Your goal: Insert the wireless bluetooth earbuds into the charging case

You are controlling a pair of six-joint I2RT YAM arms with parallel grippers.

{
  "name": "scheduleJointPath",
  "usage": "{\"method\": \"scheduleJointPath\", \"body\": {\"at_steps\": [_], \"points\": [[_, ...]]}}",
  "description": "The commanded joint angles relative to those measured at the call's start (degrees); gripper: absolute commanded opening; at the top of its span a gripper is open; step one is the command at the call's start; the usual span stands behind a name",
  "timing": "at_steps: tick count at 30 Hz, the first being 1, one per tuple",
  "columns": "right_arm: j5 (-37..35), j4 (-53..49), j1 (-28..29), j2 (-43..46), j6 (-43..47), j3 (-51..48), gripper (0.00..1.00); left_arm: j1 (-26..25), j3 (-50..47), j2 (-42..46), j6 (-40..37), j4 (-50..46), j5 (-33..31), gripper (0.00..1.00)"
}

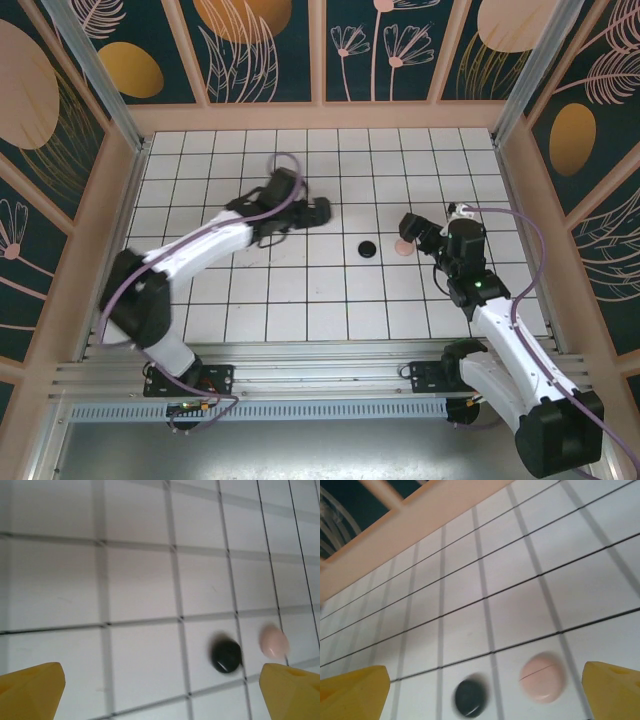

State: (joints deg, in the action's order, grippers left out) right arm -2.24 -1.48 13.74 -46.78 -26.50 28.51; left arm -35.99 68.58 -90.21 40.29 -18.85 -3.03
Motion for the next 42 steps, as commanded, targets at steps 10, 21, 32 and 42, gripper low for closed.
{"method": "scheduleJointPath", "body": {"at_steps": [10,21,32,42], "points": [[-5.14,34.76,-10.15,-2.2,17.91,-16.82,0.99,12.56,-35.43,27.21,-21.5,34.81,-43.15,0.99],[-0.37,62.65,-14.24,-20.81,23.01,-22.45,0.99,23.33,-57.82,23.6,-30.38,72.14,-38.3,0.99],[3.74,72.74,-15.52,-41.21,26.13,-15.29,0.99,26.82,-62.62,4.82,-39.48,107.53,-26.17,0.99],[5.32,71.98,-16.37,-41.41,25.62,-14.69,0.99,34.63,-56.65,2.78,-32.87,95.35,-14.91,0.99]]}}
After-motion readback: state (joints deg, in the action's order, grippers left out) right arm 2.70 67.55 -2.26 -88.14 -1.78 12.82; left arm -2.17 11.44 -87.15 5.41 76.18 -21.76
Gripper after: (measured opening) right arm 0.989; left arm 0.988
